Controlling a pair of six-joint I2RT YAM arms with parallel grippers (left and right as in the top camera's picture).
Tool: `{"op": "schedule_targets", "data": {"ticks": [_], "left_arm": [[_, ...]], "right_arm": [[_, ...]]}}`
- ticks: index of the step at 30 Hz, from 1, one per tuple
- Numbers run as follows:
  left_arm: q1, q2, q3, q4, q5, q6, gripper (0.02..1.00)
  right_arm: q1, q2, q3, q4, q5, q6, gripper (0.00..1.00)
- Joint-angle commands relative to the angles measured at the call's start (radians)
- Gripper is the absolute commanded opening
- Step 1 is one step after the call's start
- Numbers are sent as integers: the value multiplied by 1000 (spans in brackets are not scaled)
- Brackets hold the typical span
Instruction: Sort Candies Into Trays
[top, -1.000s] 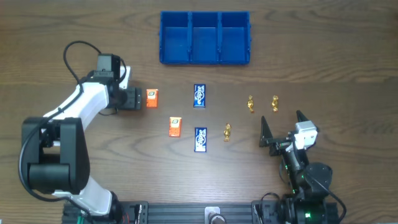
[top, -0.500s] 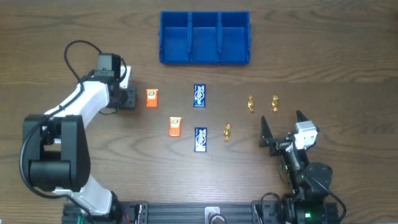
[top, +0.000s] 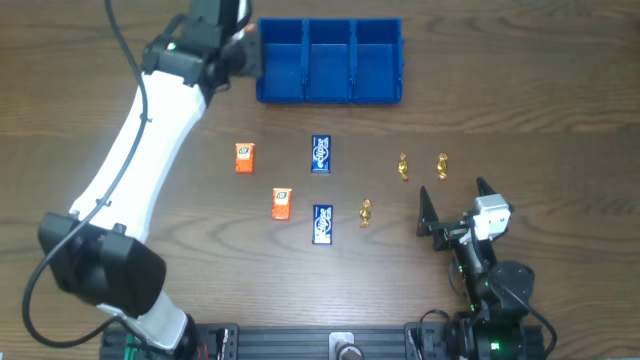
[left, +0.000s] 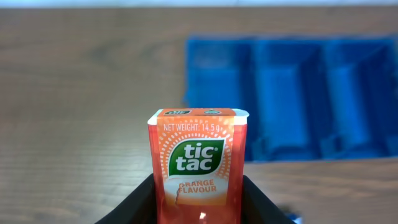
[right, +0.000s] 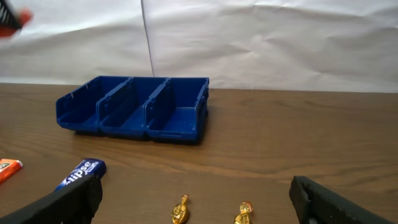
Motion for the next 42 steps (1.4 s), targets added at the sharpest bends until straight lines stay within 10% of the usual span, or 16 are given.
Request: {"op": "schedule_targets", "data": {"ticks": [1, 11, 15, 18, 30, 42], "left_arm": [[-66, 216, 200, -8, -36, -53, 349], [-69, 401, 280, 7, -27, -83, 373], [-51, 392, 280, 16, -34, -83, 805], [-48, 262, 255, -49, -82, -84, 915], [-64, -189, -667, 132, -72, -205, 915], [-44, 3, -744, 309, -53, -220, 871]], "right_arm": [[-4, -7, -3, -3, 8, -1, 998], [-4, -7, -3, -3, 8, -1, 998], [-4, -7, -3, -3, 8, -1, 998], [-4, -7, -3, -3, 9, -1, 998], [-4, -7, -3, -3, 9, -1, 998], [-4, -7, -3, -2, 9, -1, 998]]}}
